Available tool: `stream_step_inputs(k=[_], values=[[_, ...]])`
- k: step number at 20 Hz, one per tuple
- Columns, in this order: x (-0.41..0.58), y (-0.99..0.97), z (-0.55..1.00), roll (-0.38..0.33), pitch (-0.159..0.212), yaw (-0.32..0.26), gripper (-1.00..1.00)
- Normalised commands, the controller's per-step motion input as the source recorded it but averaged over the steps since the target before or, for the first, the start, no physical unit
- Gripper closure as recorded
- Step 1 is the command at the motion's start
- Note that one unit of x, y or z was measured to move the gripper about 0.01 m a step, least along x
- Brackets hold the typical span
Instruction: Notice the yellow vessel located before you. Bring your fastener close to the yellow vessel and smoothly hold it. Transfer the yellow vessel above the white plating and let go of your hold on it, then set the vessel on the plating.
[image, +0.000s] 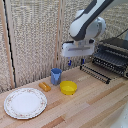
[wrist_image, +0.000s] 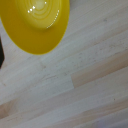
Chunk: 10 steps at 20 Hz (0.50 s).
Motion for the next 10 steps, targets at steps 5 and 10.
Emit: stream_step_inputs(k=[5,10], values=[[0.000,-0.02,-0.64,-0.096,0.016,0.000,-1.00],[0.000,0.00,-0.59,-0.112,0.044,0.000,-1.00]])
